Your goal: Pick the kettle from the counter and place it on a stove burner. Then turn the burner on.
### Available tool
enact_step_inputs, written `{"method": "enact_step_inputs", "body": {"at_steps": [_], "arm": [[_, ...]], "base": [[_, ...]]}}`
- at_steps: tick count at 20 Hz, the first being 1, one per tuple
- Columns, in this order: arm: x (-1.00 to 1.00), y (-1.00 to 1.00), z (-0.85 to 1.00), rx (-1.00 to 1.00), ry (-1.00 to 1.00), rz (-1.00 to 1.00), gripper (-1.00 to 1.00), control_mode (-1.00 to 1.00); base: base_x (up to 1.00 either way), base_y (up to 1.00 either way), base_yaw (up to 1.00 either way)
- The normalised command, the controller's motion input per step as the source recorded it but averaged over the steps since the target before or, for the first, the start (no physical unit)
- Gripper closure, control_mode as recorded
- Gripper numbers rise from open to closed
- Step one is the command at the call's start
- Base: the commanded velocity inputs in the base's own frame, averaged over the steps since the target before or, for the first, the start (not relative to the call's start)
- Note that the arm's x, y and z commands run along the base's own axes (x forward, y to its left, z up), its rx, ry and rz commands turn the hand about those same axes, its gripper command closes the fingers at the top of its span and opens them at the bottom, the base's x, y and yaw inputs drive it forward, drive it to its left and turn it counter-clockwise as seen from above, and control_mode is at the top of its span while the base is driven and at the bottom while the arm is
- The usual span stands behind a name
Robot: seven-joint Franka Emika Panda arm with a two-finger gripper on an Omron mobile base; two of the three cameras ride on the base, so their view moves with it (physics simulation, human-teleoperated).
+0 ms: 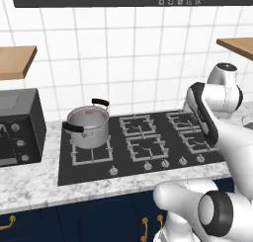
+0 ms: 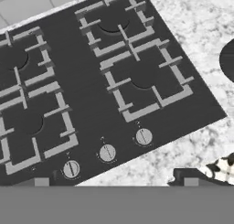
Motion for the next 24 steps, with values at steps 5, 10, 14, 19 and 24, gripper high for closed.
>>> {"method": "enact_step_inputs", "body": {"at_steps": [5,10,14,19,24], "arm": [[0.49,-1.0,0.0,0.0,0.06,-0.37,-1.0,-1.0],[0.64,-1.0,0.0,0.0,0.19,-0.47,-1.0,-1.0],[0.68,-0.95,-0.11,0.01,0.26,-0.43,-1.0,-1.0],[0.47,-0.86,-0.51,0.04,0.17,-0.27,-1.0,-1.0],[0.1,-0.65,-0.72,0.01,0.13,-0.05,-1.0,-1.0]], "base": [[0.0,0.0,0.0],[0.0,0.0,0.0],[0.0,0.0,0.0],[0.0,0.0,0.0],[0.0,0.0,0.0]]}}
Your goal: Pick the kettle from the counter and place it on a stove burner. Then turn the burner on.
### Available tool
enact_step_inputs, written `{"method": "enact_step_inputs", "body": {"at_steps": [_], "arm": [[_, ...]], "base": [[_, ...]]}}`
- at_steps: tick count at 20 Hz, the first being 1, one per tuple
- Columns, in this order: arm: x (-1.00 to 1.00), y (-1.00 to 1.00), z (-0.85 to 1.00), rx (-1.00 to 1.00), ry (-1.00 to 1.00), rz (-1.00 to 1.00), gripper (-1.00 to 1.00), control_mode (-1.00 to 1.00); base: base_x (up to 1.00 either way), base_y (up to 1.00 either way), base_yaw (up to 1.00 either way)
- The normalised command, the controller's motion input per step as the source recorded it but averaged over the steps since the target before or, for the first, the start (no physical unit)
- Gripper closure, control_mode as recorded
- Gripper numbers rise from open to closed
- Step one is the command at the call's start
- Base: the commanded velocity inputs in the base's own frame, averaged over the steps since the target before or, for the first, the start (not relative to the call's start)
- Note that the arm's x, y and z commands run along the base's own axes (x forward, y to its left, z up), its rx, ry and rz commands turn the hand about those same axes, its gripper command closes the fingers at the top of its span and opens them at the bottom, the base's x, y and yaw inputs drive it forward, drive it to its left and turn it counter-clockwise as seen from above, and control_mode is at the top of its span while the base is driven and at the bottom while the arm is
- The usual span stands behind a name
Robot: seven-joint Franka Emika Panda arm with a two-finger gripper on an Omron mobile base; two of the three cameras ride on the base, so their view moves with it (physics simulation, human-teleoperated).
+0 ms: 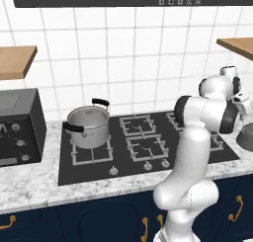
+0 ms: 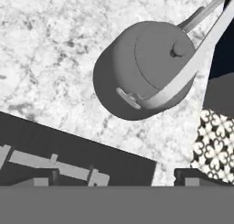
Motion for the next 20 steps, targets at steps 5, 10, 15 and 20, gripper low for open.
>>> {"method": "enact_step_inputs", "body": {"at_steps": [5,10,15,20], "arm": [[0.13,-0.66,-0.33,0.0,0.1,0.0,-1.0,-1.0],[0.03,-0.59,0.0,0.0,0.0,0.0,-1.0,-1.0],[-0.23,-0.1,0.0,0.0,-0.06,0.0,-1.0,-1.0],[-0.6,0.03,0.0,-0.01,-0.15,-0.01,-1.0,-1.0]], "base": [[0.0,0.0,0.0],[0.0,0.0,0.0],[0.0,0.0,0.0],[0.0,0.0,0.0]]}}
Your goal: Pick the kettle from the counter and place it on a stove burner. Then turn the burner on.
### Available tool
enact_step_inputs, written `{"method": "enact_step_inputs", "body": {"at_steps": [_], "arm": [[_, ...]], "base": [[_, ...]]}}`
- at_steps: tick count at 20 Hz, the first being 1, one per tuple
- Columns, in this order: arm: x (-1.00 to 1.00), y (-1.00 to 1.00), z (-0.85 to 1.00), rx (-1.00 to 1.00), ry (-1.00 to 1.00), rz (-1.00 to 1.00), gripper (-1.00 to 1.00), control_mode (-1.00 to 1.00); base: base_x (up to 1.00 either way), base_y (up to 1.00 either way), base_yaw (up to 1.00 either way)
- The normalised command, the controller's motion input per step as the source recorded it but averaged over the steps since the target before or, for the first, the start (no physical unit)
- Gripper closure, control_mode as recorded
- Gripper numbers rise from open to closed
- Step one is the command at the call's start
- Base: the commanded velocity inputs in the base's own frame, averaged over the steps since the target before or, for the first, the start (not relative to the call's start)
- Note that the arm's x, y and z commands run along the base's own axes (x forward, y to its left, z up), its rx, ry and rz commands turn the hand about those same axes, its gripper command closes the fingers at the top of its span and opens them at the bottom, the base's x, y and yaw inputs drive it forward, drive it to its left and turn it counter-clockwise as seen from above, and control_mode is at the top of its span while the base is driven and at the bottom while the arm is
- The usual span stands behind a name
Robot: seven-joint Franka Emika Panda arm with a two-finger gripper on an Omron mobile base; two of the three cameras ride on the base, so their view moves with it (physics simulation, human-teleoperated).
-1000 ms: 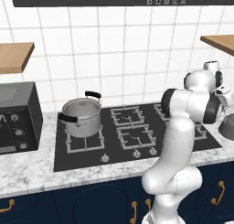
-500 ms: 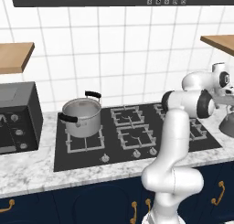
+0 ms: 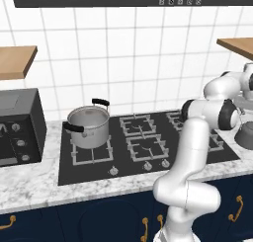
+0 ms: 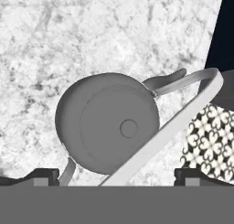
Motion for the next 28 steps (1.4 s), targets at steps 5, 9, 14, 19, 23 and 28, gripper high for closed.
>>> {"method": "enact_step_inputs", "body": {"at_steps": [5,9,14,19,23,28], "arm": [[-0.22,0.01,-0.06,-0.04,-0.17,-0.13,-1.0,-1.0],[0.0,0.04,-0.07,-0.01,-0.05,-0.09,-1.0,-1.0],[-0.01,0.0,0.0,0.0,-0.04,-0.01,1.0,-1.0],[0.0,0.0,0.0,0.0,-0.01,0.0,1.0,-1.0],[-0.65,0.28,0.17,0.0,-0.03,0.08,1.0,-1.0],[-0.86,0.72,0.49,-0.07,0.0,0.3,1.0,-1.0]], "base": [[0.0,0.0,0.0],[0.0,0.0,0.0],[0.0,0.0,0.0],[0.0,0.0,0.0],[0.0,0.0,0.0],[0.0,0.0,0.0]]}}
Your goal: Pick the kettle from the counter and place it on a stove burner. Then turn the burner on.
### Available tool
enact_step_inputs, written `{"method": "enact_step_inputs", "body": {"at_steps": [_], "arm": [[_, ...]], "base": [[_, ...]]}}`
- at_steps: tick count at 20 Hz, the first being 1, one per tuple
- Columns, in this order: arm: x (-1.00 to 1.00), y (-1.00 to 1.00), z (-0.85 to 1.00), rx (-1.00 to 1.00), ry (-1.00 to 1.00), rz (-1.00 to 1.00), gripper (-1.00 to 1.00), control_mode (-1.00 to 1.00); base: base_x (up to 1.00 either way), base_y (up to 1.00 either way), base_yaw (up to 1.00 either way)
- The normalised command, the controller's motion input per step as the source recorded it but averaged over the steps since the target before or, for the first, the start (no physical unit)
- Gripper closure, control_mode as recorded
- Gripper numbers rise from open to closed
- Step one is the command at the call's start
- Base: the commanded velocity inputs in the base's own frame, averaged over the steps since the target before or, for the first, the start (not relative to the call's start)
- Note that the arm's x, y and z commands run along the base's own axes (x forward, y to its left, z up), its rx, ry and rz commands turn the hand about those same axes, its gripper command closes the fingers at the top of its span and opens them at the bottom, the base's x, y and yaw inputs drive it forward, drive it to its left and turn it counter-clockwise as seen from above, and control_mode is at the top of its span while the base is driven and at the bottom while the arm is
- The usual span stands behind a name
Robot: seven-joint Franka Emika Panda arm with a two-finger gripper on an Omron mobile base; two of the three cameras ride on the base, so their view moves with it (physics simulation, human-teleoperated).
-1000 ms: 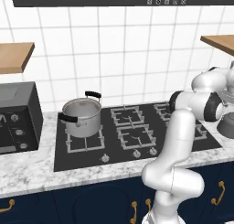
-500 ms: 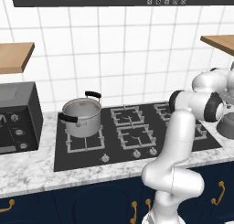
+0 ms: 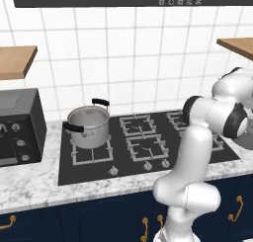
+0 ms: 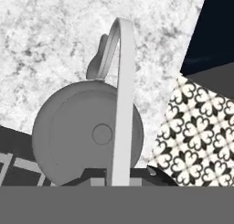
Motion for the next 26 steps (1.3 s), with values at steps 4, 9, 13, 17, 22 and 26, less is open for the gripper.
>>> {"method": "enact_step_inputs", "body": {"at_steps": [4,9,13,17,22,26], "arm": [[-0.11,0.62,0.42,-0.12,0.01,0.42,1.0,-1.0],[0.27,0.4,0.22,-0.08,0.13,0.59,1.0,-1.0],[0.48,0.07,0.01,0.01,0.0,0.53,1.0,-1.0],[0.36,0.19,0.01,0.05,-0.04,0.37,1.0,-1.0],[0.45,0.21,0.06,0.03,0.0,0.26,1.0,-1.0],[0.86,0.39,0.21,0.0,0.0,0.22,1.0,-1.0]], "base": [[0.0,0.0,0.0],[0.0,0.0,0.0],[0.0,0.0,0.0],[0.0,0.0,0.0],[0.0,0.0,0.0],[0.0,0.0,0.0]]}}
